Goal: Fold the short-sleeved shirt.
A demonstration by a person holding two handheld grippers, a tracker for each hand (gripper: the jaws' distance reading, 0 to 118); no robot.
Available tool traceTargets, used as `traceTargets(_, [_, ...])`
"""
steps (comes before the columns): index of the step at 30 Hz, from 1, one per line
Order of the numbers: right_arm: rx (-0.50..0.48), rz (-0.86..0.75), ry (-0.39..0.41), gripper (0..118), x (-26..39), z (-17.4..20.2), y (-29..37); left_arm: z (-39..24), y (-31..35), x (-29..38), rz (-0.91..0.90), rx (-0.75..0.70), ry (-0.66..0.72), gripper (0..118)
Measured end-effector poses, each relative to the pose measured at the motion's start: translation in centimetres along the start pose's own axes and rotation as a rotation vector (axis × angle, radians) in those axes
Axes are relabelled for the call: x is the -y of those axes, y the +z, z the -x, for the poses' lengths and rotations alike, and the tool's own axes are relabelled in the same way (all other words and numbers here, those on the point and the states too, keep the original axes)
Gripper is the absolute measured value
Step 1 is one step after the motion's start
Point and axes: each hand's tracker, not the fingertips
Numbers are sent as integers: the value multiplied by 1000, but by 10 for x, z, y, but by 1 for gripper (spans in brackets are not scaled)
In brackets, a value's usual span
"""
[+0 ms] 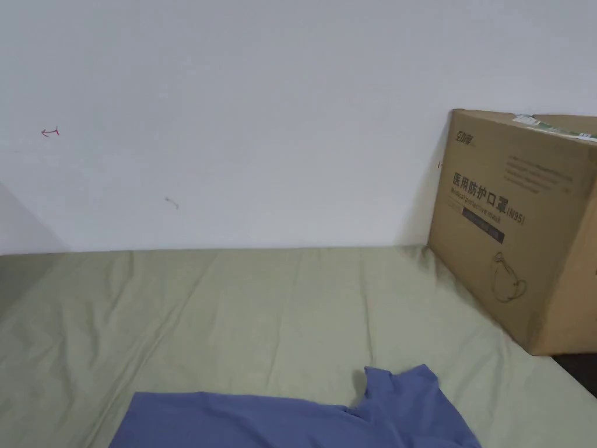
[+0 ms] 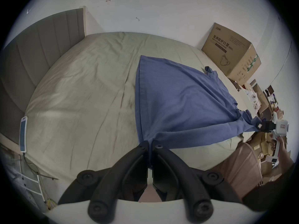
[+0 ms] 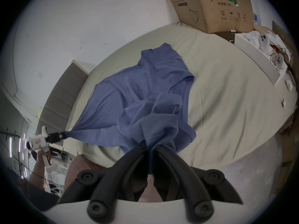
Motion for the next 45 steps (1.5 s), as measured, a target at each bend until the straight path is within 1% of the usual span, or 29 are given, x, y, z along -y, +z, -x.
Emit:
traceTargets(2, [42, 20, 58, 3, 8, 4, 1, 3, 2, 7, 3, -2, 9, 4])
traceTargets(5, [76, 46, 57, 5, 7, 4, -23, 7, -13, 15, -3, 13, 50, 5])
traceTargets(6, [112, 42, 43, 10, 5, 3, -30, 7, -17, 16, -14, 24, 61, 11])
traceTargets(7, [123, 24, 33, 24, 3, 3, -34, 2, -17, 16, -35, 32, 78, 25])
traceTargets(8, [124, 2, 17, 58, 0, 1, -37, 2, -18, 15, -44, 28, 95, 57])
traceTargets(9, [116, -28, -9, 88, -3, 2, -35, 2, -18, 12, -54, 37, 117, 83])
traceTargets(10, [108, -55, -26, 105, -5, 5, -33, 1, -16, 11, -74, 52, 136, 102])
traceTargets(11, [78, -92, -35, 108, -8, 9, -26, -3, -11, 10, -105, 63, 148, 114])
traceTargets(14, [32, -193, -33, 108, -16, 25, -5, -12, 6, 0, -206, 96, 159, 116])
traceTargets(17, [-2, -295, 7, 106, -23, 53, 20, -32, 31, -13, -294, 113, 152, 112])
traceTargets(18, [-3, -395, 49, 97, -21, 65, 29, -40, 40, -16, -336, 123, 141, 101])
traceTargets(19, [-7, -481, 89, 73, -18, 77, 38, -47, 50, -18, -393, 133, 126, 78])
traceTargets(20, [-18, -563, 128, 16, -16, 88, 46, -57, 60, -18, -475, 110, 105, 33])
traceTargets(21, [-8, -628, 169, 0, -15, 101, 52, -68, 70, -17, -558, 76, 71, 2])
traceTargets(23, [50, -702, 209, 0, -14, 122, 60, -95, 87, -20, -636, -2, 6, 2])
traceTargets(26, [-42, -730, 205, 0, -20, 136, 72, -112, 101, -28, -669, 21, -27, 1])
traceTargets(29, [-37, -759, 238, 0, -27, 146, 81, -112, 104, -62, -657, 27, -29, 1])
traceTargets(31, [-25, -745, 250, 0, -36, 147, 78, -101, 91, -107, -565, 59, -6, 1])
traceTargets(33, [-15, -706, 242, 0, -47, 144, 67, -82, 54, -161, -395, 79, 12, 1])
traceTargets(35, [-19, -663, 227, 0, -56, 139, 52, -63, 5, -206, -300, 88, -27, 1])
traceTargets(36, [-15, -646, 219, 0, -64, 121, 38, -56, -23, -223, -270, 44, -59, 1])
traceTargets(38, [9, -616, 209, 0, -71, 116, 19, -42, -73, -248, -261, -31, -124, 2])
traceTargets(39, [20, -595, 198, 0, -75, 114, 10, -34, -103, -256, -259, -67, -151, 8])
traceTargets(40, [24, -575, 186, 0, -81, 116, 3, -28, -126, -264, -248, -71, -165, 26])
traceTargets(41, [28, -557, 174, 0, -84, 114, -6, -21, -150, -271, -228, -60, -143, 65])
traceTargets(42, [34, -546, 165, 0, -87, 112, -13, -14, -173, -275, -182, -45, -111, 94])
traceTargets(43, [38, -533, 160, 0, -90, 110, -20, -7, -195, -278, -142, -37, -70, 111])
traceTargets(44, [39, -519, 159, 0, -95, 111, -27, -2, -217, -280, -114, -28, -53, 118])
traceTargets(45, [42, -504, 157, 0, -97, 110, -33, 1, -233, -283, -106, -37, -58, 117])
